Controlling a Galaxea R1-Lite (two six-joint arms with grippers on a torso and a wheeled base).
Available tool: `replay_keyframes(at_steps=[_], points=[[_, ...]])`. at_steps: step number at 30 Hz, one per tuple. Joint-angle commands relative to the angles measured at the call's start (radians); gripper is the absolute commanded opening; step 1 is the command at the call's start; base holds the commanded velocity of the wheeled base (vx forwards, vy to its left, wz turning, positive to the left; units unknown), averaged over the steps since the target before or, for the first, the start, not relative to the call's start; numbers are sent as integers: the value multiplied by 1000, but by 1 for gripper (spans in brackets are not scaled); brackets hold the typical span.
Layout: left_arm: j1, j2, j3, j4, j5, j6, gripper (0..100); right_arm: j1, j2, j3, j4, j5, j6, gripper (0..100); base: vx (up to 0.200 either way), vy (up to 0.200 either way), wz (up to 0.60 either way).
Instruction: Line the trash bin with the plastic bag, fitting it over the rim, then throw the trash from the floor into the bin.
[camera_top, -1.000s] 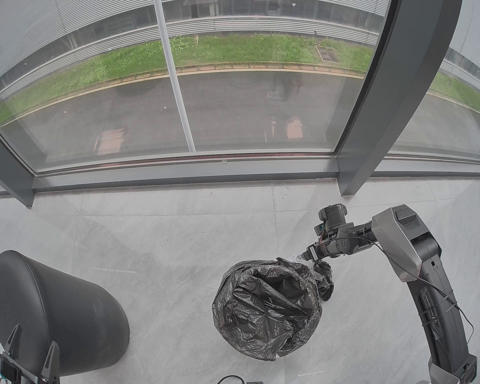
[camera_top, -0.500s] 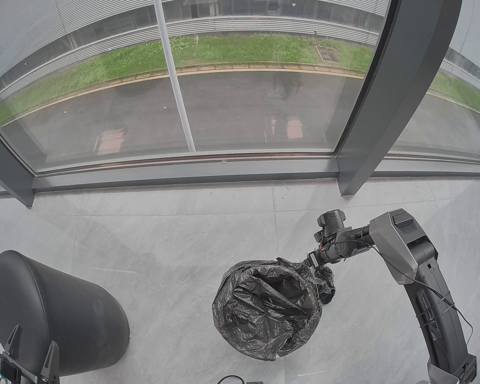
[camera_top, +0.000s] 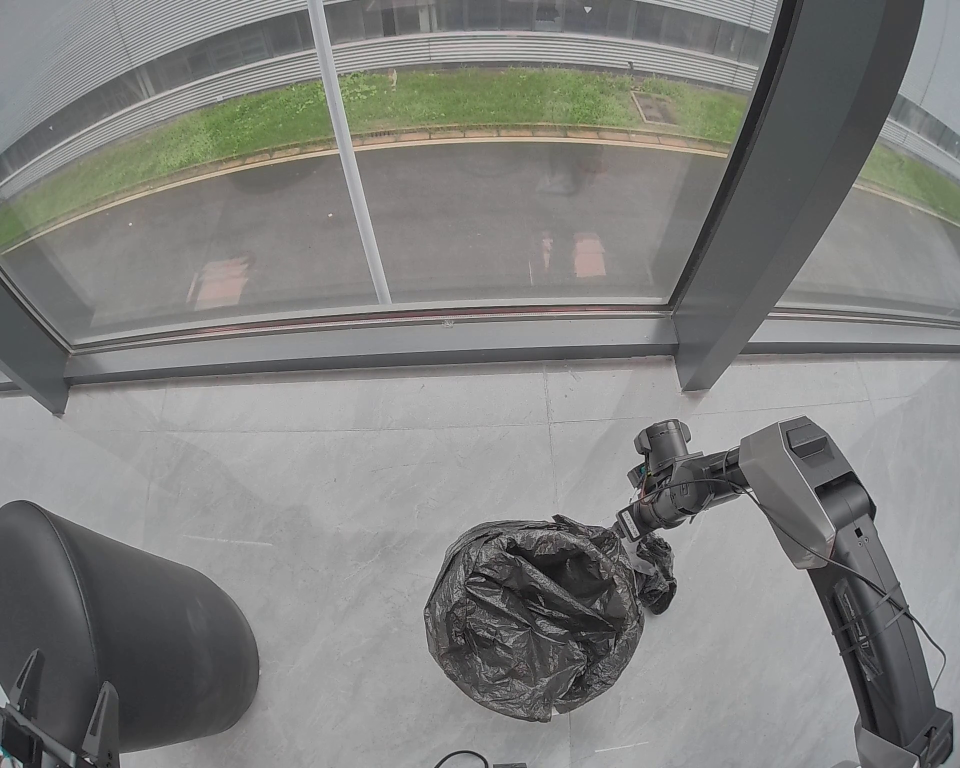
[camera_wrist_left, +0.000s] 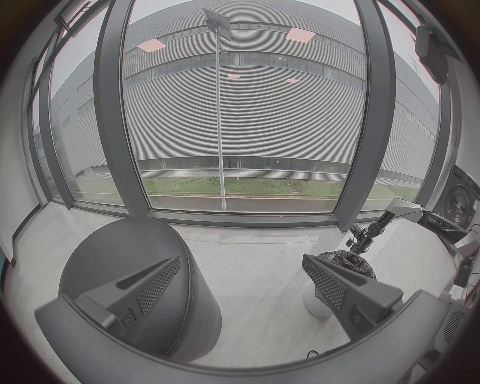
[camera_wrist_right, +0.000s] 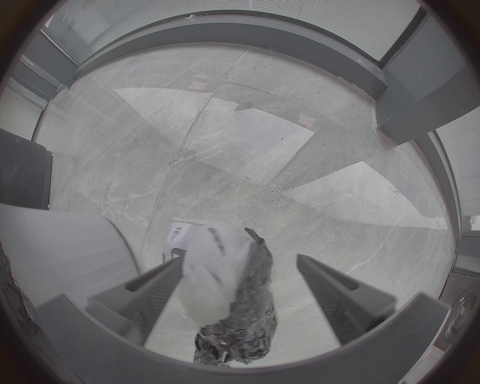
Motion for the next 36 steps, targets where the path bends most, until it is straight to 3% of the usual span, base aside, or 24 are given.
replay_keyframes(at_steps=[1,20,21,25,36], points=[[0,-15,0,-2,-1,-2,100,0,1,-6,14,0,-1,0,0,0,0],[0,-15,0,-2,-1,-2,100,0,-7,-16,17,-1,8,0,0,0,0],[2,-15,0,-2,-1,-2,100,0,-10,-16,20,-1,7,100,0,0,0],[2,-15,0,-2,-1,-2,100,-2,-25,-15,29,0,7,100,0,0,0],[0,-15,0,-2,-1,-4,100,6,-76,-31,219,-1,11,100,0,0,0]])
